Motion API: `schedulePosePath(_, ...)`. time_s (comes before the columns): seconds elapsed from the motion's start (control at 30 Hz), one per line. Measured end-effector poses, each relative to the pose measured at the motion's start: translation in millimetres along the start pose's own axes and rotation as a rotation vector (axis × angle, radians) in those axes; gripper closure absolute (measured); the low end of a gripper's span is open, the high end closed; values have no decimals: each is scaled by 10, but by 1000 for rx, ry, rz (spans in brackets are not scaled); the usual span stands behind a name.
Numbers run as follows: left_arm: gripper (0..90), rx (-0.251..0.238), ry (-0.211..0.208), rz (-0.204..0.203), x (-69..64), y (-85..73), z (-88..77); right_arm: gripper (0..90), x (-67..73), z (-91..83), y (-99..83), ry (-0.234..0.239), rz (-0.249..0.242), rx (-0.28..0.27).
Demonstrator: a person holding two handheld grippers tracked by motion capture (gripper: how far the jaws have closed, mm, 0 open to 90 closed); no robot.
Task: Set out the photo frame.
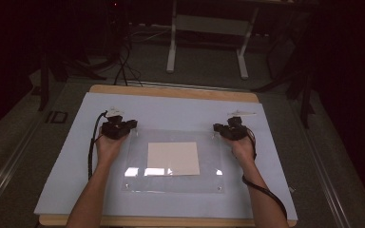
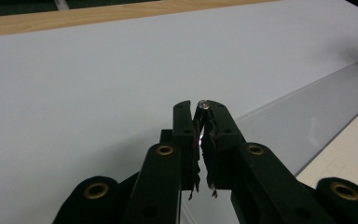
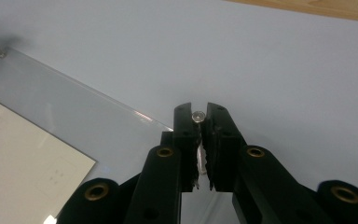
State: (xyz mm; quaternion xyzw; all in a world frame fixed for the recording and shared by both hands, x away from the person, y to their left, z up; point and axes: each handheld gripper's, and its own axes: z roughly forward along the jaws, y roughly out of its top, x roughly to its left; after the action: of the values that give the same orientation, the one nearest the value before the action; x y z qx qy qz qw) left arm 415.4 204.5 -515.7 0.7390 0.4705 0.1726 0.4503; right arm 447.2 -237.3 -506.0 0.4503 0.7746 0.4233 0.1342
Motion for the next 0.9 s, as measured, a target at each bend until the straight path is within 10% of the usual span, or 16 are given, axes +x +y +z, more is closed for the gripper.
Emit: schedulePosePath(0.9, 842, 54, -25, -117, 114, 135, 111, 844, -101, 83, 167, 28, 69, 79)
